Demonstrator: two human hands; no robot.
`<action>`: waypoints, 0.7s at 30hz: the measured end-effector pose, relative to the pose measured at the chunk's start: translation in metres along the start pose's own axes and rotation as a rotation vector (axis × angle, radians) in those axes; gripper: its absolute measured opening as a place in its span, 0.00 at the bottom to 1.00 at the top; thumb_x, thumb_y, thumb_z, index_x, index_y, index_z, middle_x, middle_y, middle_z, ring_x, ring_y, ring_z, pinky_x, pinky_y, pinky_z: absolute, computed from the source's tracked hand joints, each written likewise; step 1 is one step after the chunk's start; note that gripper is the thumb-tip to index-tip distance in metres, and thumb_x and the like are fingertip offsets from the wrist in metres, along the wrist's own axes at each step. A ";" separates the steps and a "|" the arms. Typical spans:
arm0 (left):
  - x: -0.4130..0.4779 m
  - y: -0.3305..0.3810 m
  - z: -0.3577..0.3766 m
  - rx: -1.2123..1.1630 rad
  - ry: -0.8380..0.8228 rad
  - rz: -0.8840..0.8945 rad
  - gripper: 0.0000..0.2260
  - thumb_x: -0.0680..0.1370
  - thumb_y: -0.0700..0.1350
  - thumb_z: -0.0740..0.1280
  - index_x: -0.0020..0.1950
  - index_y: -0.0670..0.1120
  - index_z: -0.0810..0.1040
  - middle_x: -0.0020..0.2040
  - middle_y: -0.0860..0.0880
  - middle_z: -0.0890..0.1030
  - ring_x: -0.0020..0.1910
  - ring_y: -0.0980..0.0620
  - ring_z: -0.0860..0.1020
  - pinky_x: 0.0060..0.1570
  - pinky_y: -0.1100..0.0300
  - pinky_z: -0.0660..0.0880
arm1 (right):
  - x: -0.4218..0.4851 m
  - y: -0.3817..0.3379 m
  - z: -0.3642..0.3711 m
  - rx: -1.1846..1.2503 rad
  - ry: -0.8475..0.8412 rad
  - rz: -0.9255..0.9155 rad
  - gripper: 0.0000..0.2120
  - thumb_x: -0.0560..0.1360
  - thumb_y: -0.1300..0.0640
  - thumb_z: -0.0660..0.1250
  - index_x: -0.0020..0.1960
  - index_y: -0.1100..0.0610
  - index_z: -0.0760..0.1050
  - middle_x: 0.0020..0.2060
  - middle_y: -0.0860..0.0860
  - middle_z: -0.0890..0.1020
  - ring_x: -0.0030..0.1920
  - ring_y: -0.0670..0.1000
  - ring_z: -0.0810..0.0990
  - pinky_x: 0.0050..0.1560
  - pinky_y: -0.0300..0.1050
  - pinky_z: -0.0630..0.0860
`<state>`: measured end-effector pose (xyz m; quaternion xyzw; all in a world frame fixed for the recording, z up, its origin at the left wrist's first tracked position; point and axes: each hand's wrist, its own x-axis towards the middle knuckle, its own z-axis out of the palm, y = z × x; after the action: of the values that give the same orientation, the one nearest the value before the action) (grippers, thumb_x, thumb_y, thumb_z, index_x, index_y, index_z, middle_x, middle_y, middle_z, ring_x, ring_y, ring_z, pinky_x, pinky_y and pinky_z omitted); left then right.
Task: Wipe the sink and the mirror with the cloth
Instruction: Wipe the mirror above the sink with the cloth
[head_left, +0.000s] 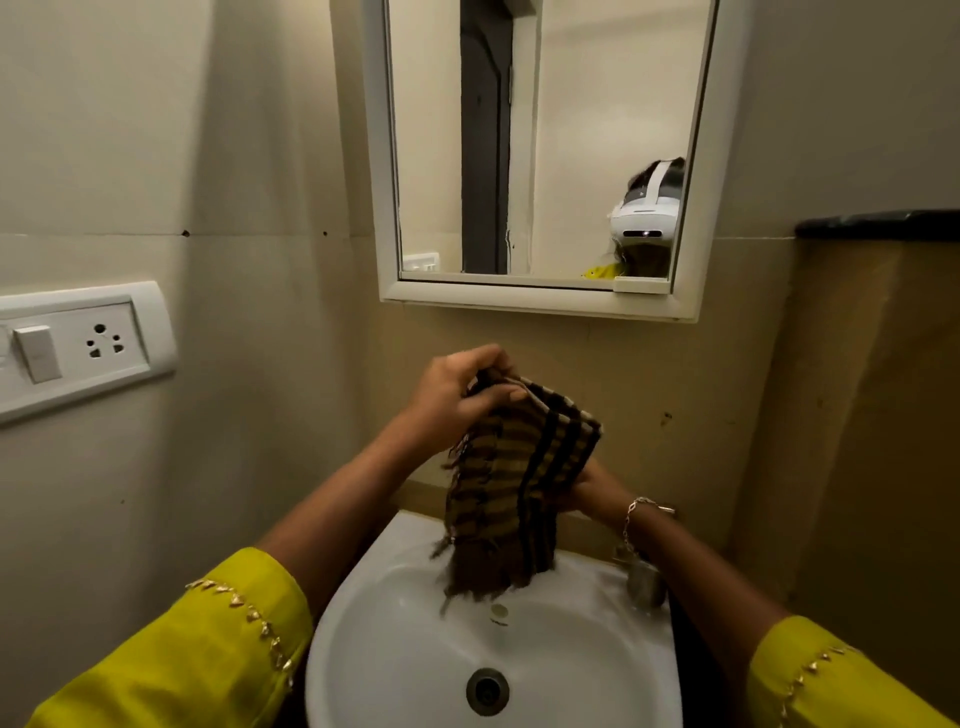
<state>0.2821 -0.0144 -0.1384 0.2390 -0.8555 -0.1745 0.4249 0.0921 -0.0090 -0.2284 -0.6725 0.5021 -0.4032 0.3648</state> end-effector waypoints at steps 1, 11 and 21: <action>-0.002 0.000 -0.009 -0.036 -0.074 -0.005 0.07 0.71 0.47 0.70 0.41 0.55 0.73 0.39 0.54 0.76 0.39 0.57 0.76 0.37 0.67 0.74 | 0.004 -0.003 -0.001 -0.040 0.037 -0.031 0.14 0.74 0.71 0.62 0.39 0.51 0.70 0.33 0.43 0.78 0.35 0.38 0.76 0.33 0.29 0.74; 0.017 -0.056 -0.047 -0.024 -0.260 -0.150 0.13 0.73 0.46 0.69 0.56 0.50 0.75 0.55 0.54 0.75 0.57 0.53 0.72 0.55 0.56 0.73 | 0.058 -0.055 -0.006 -0.313 0.038 -0.339 0.22 0.71 0.75 0.56 0.38 0.48 0.72 0.38 0.45 0.76 0.41 0.45 0.76 0.44 0.49 0.75; 0.073 -0.069 -0.086 -0.053 -0.347 -0.048 0.04 0.76 0.40 0.64 0.43 0.49 0.75 0.40 0.51 0.76 0.41 0.56 0.75 0.42 0.65 0.72 | 0.091 -0.126 -0.018 0.153 0.121 -0.373 0.11 0.74 0.69 0.61 0.49 0.54 0.73 0.41 0.52 0.79 0.40 0.45 0.80 0.36 0.35 0.76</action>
<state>0.3315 -0.1206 -0.0765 0.2144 -0.9051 -0.2458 0.2728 0.1391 -0.0703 -0.0920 -0.6984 0.3581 -0.5405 0.3031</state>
